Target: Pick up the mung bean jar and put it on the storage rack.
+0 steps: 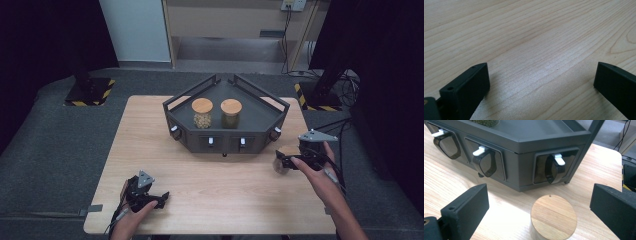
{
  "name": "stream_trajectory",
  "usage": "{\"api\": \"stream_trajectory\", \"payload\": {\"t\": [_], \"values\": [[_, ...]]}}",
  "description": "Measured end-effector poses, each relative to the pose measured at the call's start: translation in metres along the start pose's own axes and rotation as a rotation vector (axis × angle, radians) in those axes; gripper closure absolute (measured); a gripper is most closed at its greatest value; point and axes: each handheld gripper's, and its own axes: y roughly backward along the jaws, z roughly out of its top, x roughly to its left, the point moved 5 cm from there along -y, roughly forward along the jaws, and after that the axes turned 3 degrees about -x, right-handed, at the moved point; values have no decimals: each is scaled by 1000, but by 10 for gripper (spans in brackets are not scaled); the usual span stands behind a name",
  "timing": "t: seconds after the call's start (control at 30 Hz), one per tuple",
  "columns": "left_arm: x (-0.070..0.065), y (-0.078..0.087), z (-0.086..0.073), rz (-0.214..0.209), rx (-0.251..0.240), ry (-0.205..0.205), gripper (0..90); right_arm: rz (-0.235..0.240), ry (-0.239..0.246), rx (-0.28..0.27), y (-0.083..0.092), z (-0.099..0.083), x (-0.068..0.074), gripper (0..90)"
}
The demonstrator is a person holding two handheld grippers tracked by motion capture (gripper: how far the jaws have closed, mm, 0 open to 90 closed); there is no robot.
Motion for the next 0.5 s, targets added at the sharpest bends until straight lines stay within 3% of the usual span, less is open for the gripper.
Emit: {"api": "stream_trajectory", "payload": {"t": [0.5], "values": [[0,0,0,0,0,0,0,-17,-42,-16,11,-16,-13,22]]}}
